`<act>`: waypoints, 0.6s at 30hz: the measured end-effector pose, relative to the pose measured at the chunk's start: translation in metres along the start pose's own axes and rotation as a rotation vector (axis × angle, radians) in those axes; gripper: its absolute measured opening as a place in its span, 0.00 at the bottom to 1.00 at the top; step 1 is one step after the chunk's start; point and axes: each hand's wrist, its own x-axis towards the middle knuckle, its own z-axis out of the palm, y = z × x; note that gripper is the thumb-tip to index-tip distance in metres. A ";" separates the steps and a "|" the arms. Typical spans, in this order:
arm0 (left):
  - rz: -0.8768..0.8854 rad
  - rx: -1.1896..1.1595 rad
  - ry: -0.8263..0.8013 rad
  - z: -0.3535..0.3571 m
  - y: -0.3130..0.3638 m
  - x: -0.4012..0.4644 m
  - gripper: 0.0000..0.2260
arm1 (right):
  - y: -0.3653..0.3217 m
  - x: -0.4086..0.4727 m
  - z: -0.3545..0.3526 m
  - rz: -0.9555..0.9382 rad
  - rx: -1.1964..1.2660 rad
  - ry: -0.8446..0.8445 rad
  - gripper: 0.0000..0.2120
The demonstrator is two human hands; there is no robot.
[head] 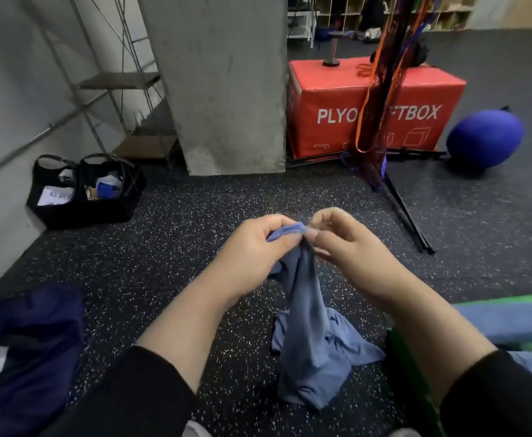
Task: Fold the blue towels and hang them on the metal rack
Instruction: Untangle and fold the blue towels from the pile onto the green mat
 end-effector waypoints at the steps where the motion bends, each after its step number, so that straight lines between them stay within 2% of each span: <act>1: 0.011 0.032 -0.032 -0.002 0.000 -0.001 0.05 | 0.002 0.001 0.000 0.014 -0.008 0.004 0.12; 3: 0.036 0.059 -0.053 -0.003 -0.001 -0.001 0.04 | 0.005 0.002 0.000 0.028 -0.056 -0.045 0.12; 6: 0.034 0.114 0.032 -0.006 -0.008 0.004 0.01 | 0.010 0.007 -0.005 0.029 -0.211 -0.084 0.04; 9: -0.056 0.178 0.041 -0.016 -0.018 0.012 0.02 | 0.013 0.016 -0.010 0.033 -0.326 0.072 0.05; 12: -0.094 0.276 0.112 -0.024 -0.028 0.019 0.08 | 0.013 0.023 -0.016 0.015 -0.335 0.147 0.10; 16: -0.034 0.064 0.292 -0.026 -0.029 0.028 0.10 | 0.013 0.026 -0.022 0.065 -0.454 -0.017 0.12; 18: -0.027 -0.025 0.355 -0.028 -0.031 0.033 0.11 | 0.014 0.026 -0.026 0.074 -0.570 -0.014 0.14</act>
